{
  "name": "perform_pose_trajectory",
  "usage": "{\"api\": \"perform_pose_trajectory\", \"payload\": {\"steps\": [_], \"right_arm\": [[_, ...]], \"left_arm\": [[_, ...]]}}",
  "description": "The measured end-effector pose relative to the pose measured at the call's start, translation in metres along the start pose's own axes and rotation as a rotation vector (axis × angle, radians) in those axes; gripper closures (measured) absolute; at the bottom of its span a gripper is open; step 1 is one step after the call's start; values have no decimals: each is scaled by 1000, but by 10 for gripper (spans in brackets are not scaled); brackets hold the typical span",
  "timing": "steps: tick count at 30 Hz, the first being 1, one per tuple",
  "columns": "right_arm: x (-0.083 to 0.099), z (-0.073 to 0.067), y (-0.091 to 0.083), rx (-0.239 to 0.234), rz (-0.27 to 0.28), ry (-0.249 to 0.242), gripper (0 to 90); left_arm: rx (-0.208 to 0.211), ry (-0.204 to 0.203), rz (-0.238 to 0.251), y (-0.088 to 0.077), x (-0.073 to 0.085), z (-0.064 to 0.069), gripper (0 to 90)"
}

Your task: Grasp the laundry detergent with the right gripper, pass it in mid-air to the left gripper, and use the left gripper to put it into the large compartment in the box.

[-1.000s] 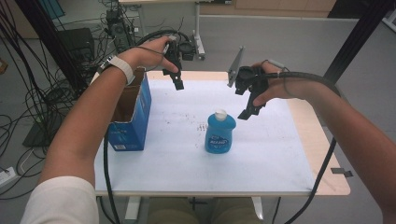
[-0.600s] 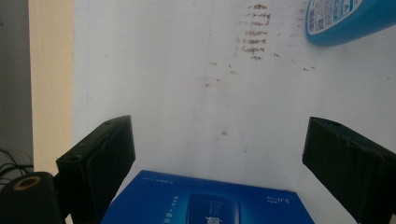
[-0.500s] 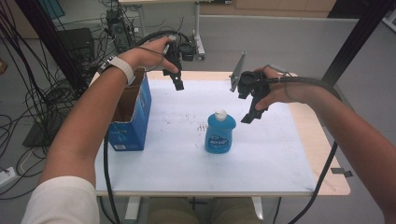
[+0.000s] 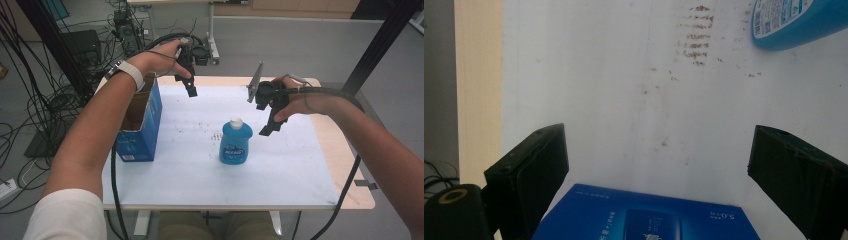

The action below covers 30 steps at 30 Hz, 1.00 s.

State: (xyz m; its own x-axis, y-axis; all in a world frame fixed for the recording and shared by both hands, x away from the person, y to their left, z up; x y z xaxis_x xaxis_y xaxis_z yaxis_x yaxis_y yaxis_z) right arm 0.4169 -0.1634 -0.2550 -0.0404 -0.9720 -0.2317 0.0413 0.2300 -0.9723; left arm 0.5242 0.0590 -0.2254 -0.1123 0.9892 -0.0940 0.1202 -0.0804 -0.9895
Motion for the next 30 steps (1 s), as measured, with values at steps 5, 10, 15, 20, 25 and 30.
{"api": "perform_pose_trajectory", "payload": {"steps": [5, 10, 15, 20, 25, 30], "right_arm": [[1, 0, 2, -3, -4, -1, 82], [2, -1, 6, -8, -8, 6, 82], [3, 0, 7, -14, -8, 3, 83], [4, 0, 9, -14, -5, 3, 82], [6, 0, 12, -20, -3, 4, 82], [6, 1, 13, -22, -3, 5, 83]], "left_arm": [[-2, -1, 1, 0, 0, 0, 97], [-1, 2, 1, 1, 0, 0, 97], [-1, -2, 0, 1, 1, 0, 98], [1, -3, -1, 2, 1, 0, 97], [1, -2, 1, 2, 1, 0, 97], [1, -1, 0, 3, 0, -1, 98]]}}
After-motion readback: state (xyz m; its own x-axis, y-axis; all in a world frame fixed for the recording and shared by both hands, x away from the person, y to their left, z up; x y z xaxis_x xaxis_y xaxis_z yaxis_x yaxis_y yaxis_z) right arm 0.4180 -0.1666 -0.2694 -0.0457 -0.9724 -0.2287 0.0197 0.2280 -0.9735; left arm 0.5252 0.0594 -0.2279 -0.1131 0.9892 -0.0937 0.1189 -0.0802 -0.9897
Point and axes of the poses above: each handheld gripper's, and its own axes: y roughly forward along the jaws, x roughly out of its underside, z roughly to its right, the point moved 2 cm from there along y, roughly forward along the jaws, and after that the axes turned 1 degree about -x, right-handed, at the moved point
